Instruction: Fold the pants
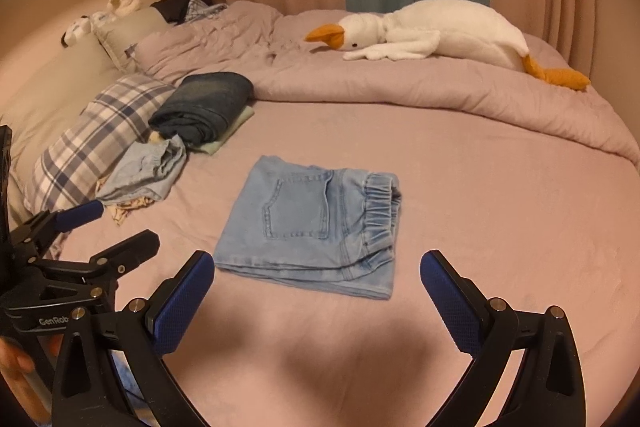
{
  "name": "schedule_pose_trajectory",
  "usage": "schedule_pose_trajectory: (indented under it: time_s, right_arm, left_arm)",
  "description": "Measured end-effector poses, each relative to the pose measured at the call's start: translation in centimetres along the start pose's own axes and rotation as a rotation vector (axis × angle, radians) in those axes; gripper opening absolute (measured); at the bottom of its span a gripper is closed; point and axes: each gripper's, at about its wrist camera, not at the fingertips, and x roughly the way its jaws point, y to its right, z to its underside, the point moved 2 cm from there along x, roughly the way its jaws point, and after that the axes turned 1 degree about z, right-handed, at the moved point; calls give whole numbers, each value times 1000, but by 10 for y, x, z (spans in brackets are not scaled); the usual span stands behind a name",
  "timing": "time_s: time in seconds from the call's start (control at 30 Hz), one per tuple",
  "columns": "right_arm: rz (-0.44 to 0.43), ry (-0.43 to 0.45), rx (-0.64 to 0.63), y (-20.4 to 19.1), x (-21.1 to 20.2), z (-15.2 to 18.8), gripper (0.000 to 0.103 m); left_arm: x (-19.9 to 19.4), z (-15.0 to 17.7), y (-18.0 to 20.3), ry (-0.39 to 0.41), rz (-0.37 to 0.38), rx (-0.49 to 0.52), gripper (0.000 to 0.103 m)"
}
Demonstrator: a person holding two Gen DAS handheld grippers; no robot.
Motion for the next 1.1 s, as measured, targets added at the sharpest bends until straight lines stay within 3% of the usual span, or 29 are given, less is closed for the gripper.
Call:
schedule_pose_trajectory:
  time_s: [1.1]
  right_arm:
    - [3, -24, -20, -3, 12, 3, 102]
  left_arm:
    - [3, 1, 3, -13, 9, 19, 102]
